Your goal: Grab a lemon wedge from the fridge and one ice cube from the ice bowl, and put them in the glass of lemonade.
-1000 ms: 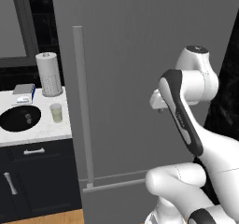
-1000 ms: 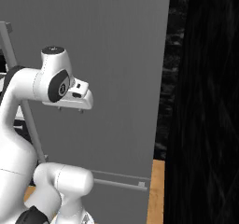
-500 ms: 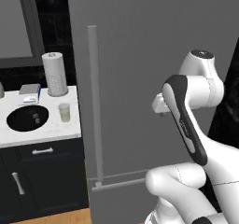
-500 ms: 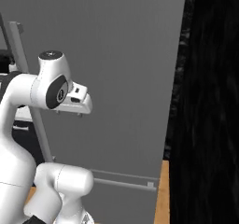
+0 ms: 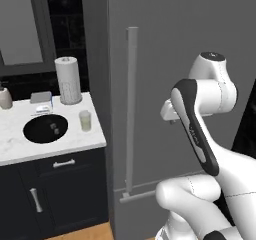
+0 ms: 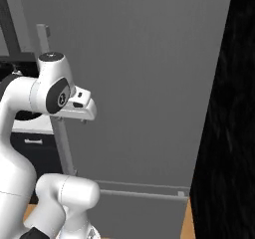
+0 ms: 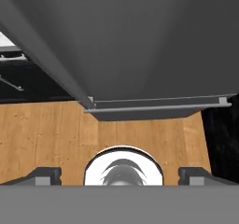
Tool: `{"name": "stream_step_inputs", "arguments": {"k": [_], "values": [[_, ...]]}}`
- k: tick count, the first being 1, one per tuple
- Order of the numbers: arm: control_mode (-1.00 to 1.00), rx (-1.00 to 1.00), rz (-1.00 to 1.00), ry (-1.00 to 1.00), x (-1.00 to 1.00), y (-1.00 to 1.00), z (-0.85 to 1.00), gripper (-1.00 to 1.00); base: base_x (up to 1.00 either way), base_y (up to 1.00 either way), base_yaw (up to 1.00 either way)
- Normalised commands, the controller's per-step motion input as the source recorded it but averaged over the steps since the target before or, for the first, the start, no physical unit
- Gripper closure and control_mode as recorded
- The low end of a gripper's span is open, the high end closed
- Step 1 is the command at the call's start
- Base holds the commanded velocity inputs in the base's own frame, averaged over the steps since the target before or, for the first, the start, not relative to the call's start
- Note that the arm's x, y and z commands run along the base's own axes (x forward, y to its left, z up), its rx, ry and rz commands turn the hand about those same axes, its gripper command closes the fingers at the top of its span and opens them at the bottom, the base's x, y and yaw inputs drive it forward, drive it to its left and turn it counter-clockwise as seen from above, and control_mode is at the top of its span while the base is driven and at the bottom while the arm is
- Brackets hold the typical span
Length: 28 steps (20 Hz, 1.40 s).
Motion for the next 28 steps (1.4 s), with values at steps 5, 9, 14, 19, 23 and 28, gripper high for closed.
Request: {"name": "stream_step_inputs", "arguments": {"k": [5,9,14,19,23,28], "values": [[1.00,0.00,0.00,0.00,0.00,0.00,0.00,-1.00,-0.24,0.49,-0.28],[1.00,0.00,0.00,0.00,0.00,0.00,0.00,-1.00,-0.29,0.37,-0.26],[1.00,0.00,0.00,0.00,0.00,0.00,0.00,-1.00,-0.55,0.20,-0.20],[1.00,0.00,0.00,0.00,0.00,0.00,0.00,-1.00,-0.70,0.26,-0.12],[1.00,0.00,0.00,0.00,0.00,0.00,0.00,-1.00,-0.51,0.43,-0.04],[1.00,0.00,0.00,0.00,0.00,0.00,0.00,-1.00,-0.32,0.45,0.00]]}}
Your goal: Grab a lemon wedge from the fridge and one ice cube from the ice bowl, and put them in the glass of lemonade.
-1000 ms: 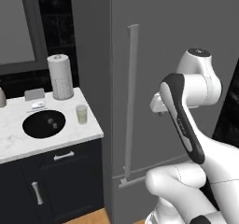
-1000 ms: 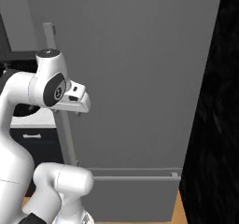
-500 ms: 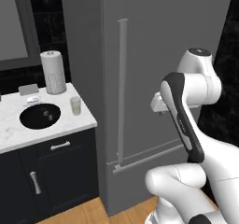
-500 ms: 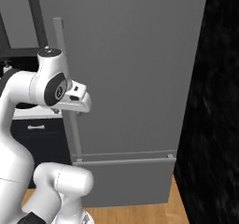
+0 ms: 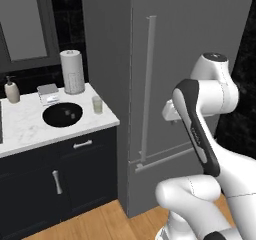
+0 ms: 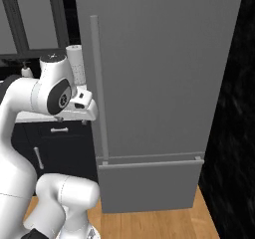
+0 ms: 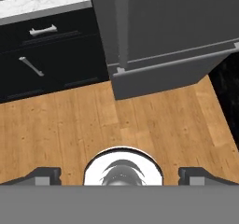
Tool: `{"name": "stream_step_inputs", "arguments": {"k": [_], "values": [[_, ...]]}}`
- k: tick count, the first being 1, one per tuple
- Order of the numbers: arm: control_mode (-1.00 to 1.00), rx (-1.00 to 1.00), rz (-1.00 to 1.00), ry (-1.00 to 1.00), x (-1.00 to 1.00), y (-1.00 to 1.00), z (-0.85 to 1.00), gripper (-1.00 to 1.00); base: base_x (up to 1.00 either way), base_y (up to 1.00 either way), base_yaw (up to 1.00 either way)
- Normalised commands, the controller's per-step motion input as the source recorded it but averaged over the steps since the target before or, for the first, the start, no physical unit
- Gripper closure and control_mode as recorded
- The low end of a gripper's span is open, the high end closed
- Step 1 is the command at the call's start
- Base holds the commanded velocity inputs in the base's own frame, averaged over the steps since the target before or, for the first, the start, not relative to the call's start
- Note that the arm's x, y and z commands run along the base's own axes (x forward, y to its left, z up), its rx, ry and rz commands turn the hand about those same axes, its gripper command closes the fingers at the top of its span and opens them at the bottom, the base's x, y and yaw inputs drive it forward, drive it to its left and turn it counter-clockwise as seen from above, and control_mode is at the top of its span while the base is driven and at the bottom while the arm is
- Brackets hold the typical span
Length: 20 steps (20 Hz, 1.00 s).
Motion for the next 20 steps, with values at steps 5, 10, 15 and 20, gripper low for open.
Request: {"name": "stream_step_inputs", "arguments": {"k": [5,10,15,20], "values": [[1.00,0.00,0.00,0.00,0.00,0.00,0.00,-1.00,-0.01,0.05,0.00],[1.00,0.00,0.00,0.00,0.00,0.00,0.00,-1.00,0.00,0.00,0.00],[-1.00,0.00,0.00,0.00,0.00,0.00,0.00,-1.00,0.00,0.00,0.00],[-1.00,0.00,0.00,-0.01,0.00,0.00,0.00,-1.00,0.00,0.00,0.00]]}}
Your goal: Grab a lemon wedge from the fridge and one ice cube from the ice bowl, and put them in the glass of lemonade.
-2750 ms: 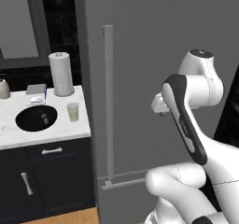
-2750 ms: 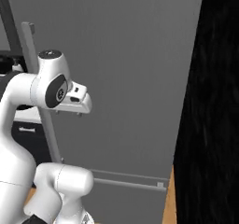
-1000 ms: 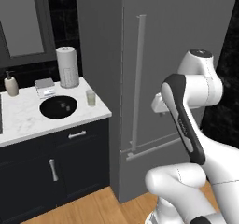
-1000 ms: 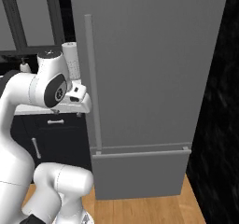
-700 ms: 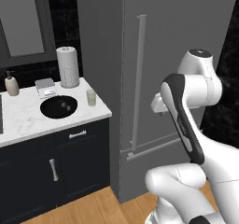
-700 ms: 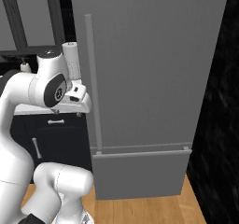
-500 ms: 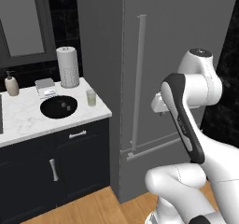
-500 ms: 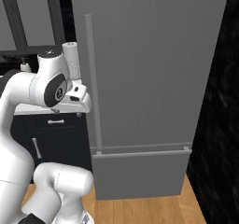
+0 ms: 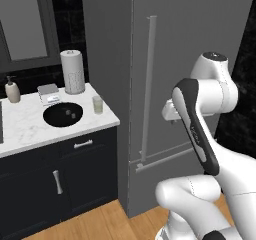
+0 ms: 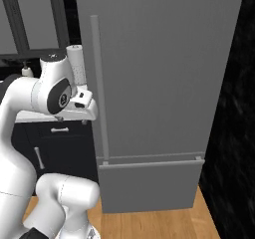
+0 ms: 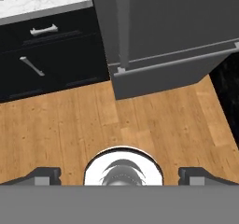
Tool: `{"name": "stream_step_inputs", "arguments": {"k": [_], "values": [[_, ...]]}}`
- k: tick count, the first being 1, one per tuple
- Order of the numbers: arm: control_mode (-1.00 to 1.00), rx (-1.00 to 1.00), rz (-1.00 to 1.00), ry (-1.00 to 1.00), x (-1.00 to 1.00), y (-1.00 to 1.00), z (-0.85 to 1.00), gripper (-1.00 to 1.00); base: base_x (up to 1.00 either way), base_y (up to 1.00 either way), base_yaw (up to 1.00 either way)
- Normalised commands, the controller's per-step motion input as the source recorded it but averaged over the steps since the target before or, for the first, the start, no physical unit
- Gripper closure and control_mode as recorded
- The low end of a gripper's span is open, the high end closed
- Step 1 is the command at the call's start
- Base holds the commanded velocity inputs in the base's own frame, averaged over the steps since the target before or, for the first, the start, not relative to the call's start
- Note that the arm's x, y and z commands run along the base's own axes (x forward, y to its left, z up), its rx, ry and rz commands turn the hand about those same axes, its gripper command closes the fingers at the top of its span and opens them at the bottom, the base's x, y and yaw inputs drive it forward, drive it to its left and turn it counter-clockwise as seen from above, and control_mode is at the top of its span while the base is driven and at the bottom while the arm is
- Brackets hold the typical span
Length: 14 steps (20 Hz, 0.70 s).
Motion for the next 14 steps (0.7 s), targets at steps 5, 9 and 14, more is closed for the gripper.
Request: {"name": "stream_step_inputs", "arguments": {"k": [5,9,14], "values": [[-1.00,0.00,0.00,-0.25,-0.25,0.04,0.07,-1.00,0.00,0.00,0.00],[-1.00,0.02,0.00,-0.39,-0.26,0.04,0.19,-1.00,0.00,0.00,0.00],[-1.00,0.08,0.00,-0.47,-0.04,0.00,0.33,-1.00,0.00,0.00,0.00]]}}
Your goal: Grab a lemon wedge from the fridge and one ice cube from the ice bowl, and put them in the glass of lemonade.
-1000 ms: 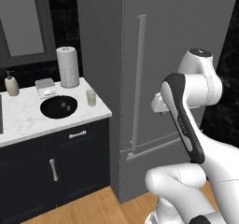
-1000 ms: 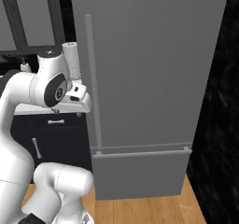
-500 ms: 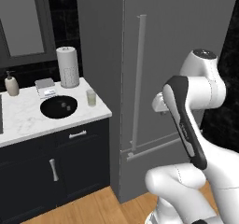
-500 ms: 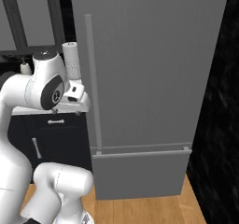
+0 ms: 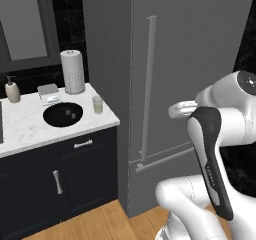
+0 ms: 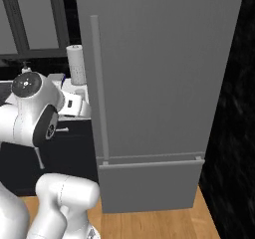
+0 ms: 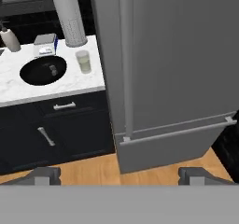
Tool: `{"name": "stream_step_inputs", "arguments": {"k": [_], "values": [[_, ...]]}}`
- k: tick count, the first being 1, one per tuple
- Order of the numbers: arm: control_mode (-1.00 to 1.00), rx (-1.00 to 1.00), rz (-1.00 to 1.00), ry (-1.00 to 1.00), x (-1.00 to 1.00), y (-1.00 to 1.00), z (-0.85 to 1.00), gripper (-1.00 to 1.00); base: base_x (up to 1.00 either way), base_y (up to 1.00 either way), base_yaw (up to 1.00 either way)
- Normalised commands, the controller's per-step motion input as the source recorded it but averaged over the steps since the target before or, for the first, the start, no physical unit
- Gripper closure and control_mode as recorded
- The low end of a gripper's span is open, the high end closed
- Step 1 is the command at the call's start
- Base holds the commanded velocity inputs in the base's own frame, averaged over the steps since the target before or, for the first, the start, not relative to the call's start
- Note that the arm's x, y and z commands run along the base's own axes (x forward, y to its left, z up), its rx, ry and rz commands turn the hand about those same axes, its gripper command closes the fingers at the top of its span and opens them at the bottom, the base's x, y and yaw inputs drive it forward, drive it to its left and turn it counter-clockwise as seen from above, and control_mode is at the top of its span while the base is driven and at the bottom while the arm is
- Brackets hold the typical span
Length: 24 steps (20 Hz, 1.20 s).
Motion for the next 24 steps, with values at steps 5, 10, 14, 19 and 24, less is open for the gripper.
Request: {"name": "stream_step_inputs", "arguments": {"k": [5,10,14,19,24], "values": [[-1.00,0.04,0.00,-0.22,0.00,0.00,0.25,-1.00,0.00,0.00,0.00],[-1.00,0.00,0.00,0.00,0.04,0.02,-0.01,-1.00,0.00,0.00,0.00],[-1.00,0.00,-0.08,-0.07,0.37,0.01,-0.01,-1.00,0.00,0.00,0.00],[-1.00,0.01,-0.06,-0.03,0.39,-0.02,0.36,-1.00,0.00,0.00,0.00],[-1.00,0.00,-0.01,0.02,0.72,0.00,0.64,-1.00,0.00,0.00,0.00]]}}
